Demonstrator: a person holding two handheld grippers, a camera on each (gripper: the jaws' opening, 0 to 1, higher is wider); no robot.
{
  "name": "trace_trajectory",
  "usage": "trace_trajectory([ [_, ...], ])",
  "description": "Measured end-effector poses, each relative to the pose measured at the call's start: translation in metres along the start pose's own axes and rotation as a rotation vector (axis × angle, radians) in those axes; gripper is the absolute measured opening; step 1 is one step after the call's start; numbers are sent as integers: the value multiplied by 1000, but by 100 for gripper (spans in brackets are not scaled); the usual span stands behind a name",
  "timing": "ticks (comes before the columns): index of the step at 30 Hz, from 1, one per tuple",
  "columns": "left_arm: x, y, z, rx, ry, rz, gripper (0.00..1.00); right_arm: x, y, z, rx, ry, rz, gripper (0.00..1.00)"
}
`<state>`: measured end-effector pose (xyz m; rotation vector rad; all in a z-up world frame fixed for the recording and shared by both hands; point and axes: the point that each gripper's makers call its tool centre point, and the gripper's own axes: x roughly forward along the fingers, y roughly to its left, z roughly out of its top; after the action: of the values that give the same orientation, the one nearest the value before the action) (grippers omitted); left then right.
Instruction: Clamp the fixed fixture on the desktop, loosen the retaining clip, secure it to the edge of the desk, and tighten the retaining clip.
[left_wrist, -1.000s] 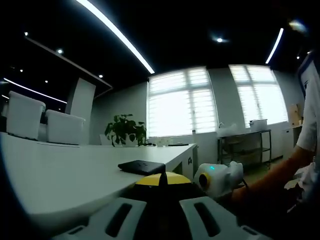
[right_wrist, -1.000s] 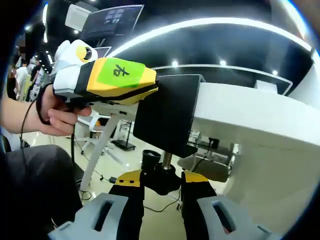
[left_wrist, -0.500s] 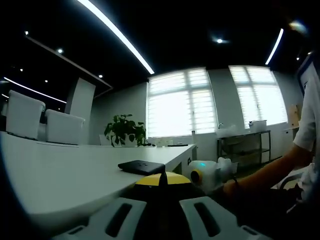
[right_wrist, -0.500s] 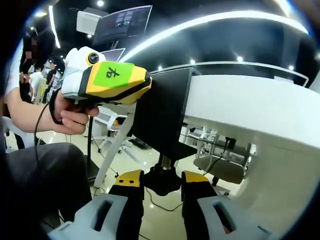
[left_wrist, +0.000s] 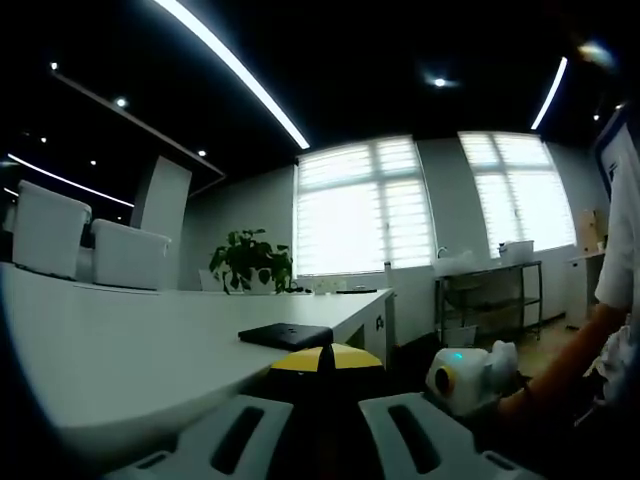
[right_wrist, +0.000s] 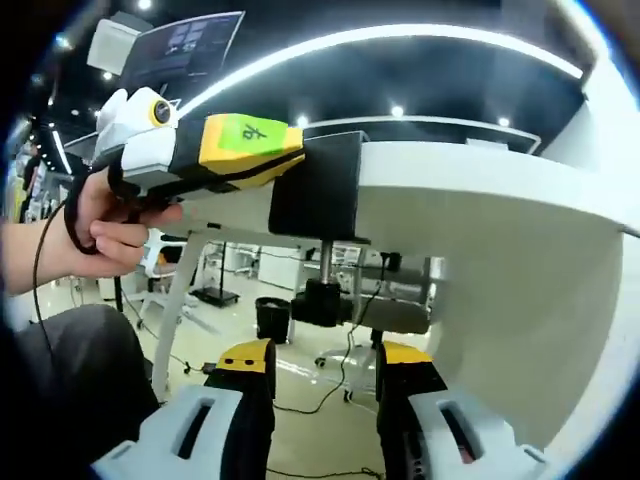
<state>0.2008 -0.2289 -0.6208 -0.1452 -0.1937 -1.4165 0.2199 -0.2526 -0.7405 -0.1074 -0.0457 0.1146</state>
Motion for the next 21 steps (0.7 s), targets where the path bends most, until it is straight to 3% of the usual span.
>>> trace_trajectory([
  [7, 0, 0, 0, 2, 0, 5, 3, -20, 20, -6, -15, 36, -91, 41],
  [12, 0, 0, 0, -2, -2, 4, 3, -31, 11, 6, 51, -9, -209, 40],
  [15, 1, 0, 0, 1, 2, 6, 3, -32, 10, 3, -27, 20, -233, 40],
  [21, 1, -1, 0, 5, 4, 10, 3, -28, -2, 6, -21, 16, -275, 41],
])
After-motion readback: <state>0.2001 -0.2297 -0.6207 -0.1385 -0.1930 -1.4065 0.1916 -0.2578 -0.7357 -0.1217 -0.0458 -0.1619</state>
